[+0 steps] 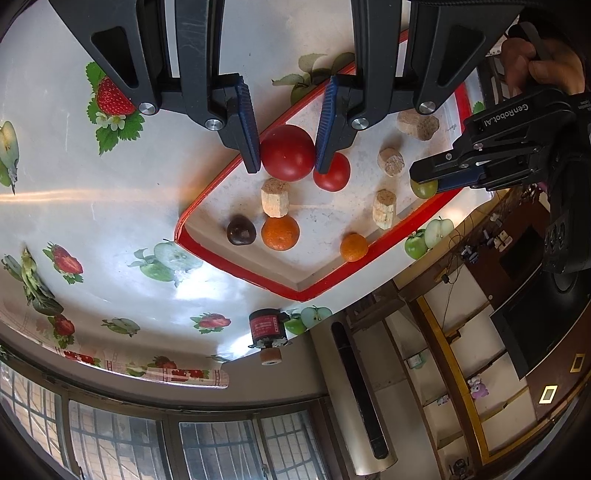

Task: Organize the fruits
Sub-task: 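Carry the green tomato with the left tool while the right tool carries the red tomato over the tray, then open the left tool to drop the green tomato while the right tool releases the red tomato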

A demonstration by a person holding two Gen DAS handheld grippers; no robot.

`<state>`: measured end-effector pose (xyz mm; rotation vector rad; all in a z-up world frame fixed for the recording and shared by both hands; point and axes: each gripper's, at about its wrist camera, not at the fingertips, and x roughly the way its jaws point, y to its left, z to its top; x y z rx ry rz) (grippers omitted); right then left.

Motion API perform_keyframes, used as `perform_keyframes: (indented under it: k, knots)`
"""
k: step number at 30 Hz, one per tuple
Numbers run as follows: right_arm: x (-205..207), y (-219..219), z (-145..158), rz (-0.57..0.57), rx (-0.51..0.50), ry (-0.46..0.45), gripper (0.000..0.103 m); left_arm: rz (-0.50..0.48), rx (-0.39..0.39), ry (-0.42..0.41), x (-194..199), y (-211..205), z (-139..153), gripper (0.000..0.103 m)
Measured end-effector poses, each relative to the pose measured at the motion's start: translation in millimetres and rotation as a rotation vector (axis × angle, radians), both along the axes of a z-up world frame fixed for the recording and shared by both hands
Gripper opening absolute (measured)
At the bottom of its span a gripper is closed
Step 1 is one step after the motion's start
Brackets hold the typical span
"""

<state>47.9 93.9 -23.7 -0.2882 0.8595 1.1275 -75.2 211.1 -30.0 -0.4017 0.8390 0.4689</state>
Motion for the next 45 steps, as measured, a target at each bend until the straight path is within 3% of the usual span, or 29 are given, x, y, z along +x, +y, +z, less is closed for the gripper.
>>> perform_keyframes:
  k: [22,45]
  knots:
    - [49.8,44.2,-13.3,-0.019,-0.052,-0.015,0.031,-0.052,0.005,0.071,74.6,22.9,-13.7,0.024]
    - [59.2,51.6,-35.2,-0.011,-0.083,0.009,0.032,-0.052,-0.032,0.121,86.4,26.7,-36.3,0.025]
